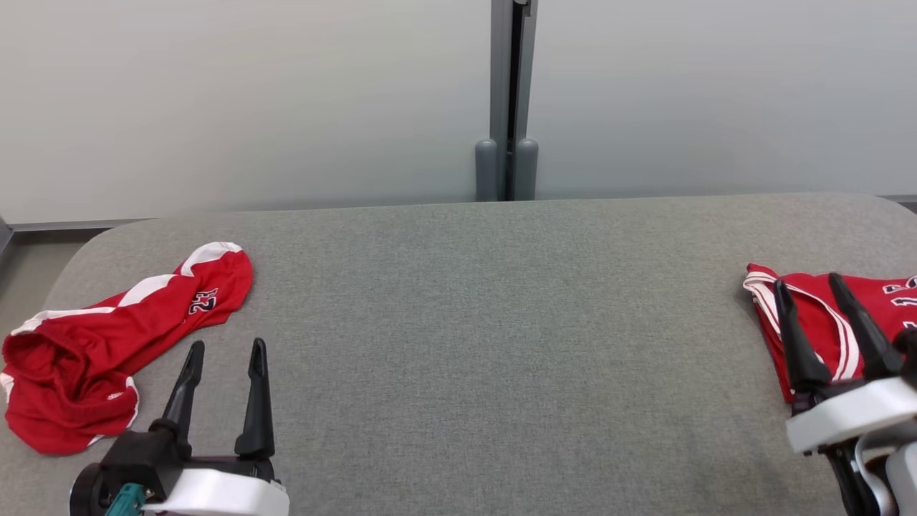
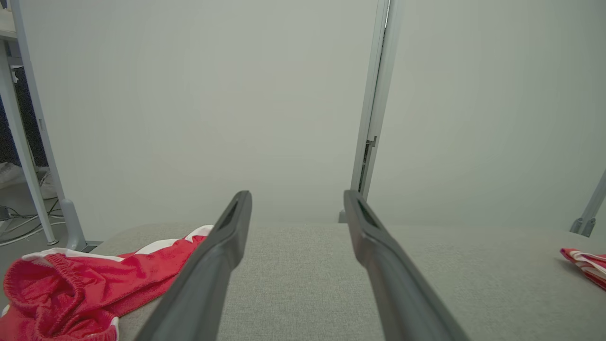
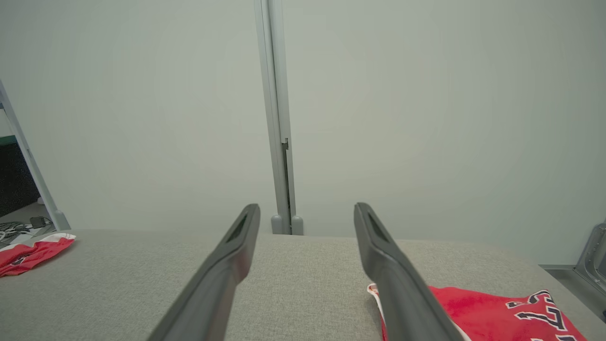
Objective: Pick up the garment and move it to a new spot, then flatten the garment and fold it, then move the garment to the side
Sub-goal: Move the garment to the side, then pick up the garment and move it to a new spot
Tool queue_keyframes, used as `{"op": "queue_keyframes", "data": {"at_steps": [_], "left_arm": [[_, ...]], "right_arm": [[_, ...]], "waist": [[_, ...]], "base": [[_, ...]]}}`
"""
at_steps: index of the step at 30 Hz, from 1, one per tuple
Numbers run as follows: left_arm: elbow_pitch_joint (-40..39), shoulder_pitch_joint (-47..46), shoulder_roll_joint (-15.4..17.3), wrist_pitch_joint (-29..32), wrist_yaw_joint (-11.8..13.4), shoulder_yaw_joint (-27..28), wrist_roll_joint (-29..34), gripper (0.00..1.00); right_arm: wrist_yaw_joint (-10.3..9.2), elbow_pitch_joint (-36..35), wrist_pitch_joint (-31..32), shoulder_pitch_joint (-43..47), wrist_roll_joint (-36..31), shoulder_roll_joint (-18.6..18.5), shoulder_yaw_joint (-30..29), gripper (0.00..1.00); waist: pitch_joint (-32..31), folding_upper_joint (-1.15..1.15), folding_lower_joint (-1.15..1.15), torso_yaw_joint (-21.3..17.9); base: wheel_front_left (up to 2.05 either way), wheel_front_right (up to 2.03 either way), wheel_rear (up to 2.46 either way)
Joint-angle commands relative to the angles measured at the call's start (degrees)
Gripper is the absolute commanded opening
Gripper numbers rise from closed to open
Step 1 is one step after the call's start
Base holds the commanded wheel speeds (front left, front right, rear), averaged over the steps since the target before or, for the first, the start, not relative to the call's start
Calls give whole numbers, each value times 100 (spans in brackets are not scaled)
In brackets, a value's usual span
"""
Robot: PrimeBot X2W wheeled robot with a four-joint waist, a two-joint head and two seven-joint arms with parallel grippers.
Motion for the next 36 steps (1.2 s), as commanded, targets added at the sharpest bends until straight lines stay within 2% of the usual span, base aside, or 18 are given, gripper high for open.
{"op": "queue_keyframes", "data": {"at_steps": [1,12,29,36], "left_arm": [[49,108,-29,-27,-6,11,-14,100],[142,219,-248,-32,-100,71,126,100],[179,85,-420,-32,-304,198,358,100],[273,61,-451,-26,-352,218,384,100]], "right_arm": [[2,-202,-24,267,-170,95,-149,100],[2,-639,-25,929,-568,536,-411,100],[2,-584,-4,793,-540,540,-101,100],[2,-529,-6,818,-483,566,23,100]], "waist": [[-46,0,0,79],[-39,0,0,121],[30,0,0,34],[28,0,0,257]], "base": [[0,0,0],[0,0,0],[0,0,0],[0,0,0]]}}
